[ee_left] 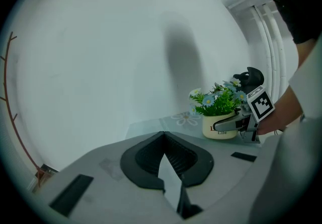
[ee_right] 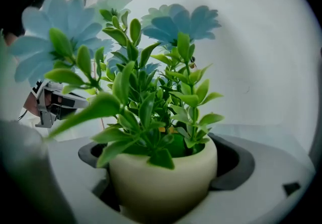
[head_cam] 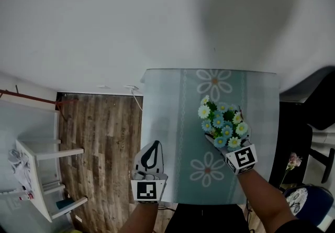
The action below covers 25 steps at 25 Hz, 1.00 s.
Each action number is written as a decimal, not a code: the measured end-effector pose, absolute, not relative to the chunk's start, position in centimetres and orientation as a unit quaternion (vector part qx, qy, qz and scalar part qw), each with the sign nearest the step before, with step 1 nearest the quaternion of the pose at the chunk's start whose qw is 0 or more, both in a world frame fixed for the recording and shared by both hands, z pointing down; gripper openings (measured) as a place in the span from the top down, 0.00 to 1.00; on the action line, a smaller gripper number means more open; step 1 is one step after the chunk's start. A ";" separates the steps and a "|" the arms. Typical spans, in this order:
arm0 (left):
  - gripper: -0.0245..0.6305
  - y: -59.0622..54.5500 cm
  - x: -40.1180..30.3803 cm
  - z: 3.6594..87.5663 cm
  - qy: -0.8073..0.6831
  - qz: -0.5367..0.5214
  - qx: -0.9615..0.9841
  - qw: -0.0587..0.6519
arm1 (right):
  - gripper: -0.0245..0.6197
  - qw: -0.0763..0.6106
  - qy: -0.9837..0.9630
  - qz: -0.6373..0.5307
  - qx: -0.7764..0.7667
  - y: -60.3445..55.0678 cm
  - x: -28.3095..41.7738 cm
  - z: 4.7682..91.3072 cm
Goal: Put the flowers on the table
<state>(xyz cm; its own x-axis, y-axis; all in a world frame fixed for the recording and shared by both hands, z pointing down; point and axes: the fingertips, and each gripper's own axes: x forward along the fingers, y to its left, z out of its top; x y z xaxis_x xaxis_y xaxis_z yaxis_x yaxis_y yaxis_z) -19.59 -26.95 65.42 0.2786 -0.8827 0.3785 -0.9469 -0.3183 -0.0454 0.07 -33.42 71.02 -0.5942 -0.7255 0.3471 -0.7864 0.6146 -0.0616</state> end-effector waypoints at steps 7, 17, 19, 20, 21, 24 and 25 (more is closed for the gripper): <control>0.96 -25.8 -17.5 63.7 -0.571 0.143 0.800 0.114 | 0.08 0.176 -0.885 0.140 0.408 -32.8 -0.4 71.4; 0.96 -25.7 -17.2 61.2 -0.561 0.139 0.810 0.093 | 0.08 0.165 -0.877 0.151 0.425 -31.0 -0.1 69.6; 0.96 -25.9 -17.4 60.2 -0.562 0.133 0.812 0.083 | 0.08 0.162 -0.877 0.148 0.427 -30.8 -0.1 69.0; 0.96 -26.0 -17.5 59.6 -0.563 0.130 0.813 0.077 | 0.08 0.161 -0.877 0.146 0.428 -30.7 0.0 68.6; 0.96 -26.0 -17.6 59.1 -0.563 0.128 0.814 0.072 | 0.08 0.159 -0.877 0.145 0.430 -30.6 0.0 68.2; 0.96 -25.7 -17.8 57.7 -0.561 0.123 0.817 0.059 | 0.08 0.146 -0.879 0.142 0.432 -30.1 -0.2 66.7; 0.96 -25.6 -17.9 57.3 -0.559 0.124 0.818 0.054 | 0.08 0.143 -0.880 0.140 0.432 -29.9 -0.3 66.2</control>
<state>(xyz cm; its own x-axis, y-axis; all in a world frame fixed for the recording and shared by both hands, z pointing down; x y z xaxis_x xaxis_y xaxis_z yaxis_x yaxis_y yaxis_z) -17.91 -25.65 57.33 0.3435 -0.9017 0.2628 -0.9283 -0.3683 -0.0505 -0.31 -29.94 66.19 -0.5866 -0.7197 0.3714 -0.7993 0.5883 -0.1223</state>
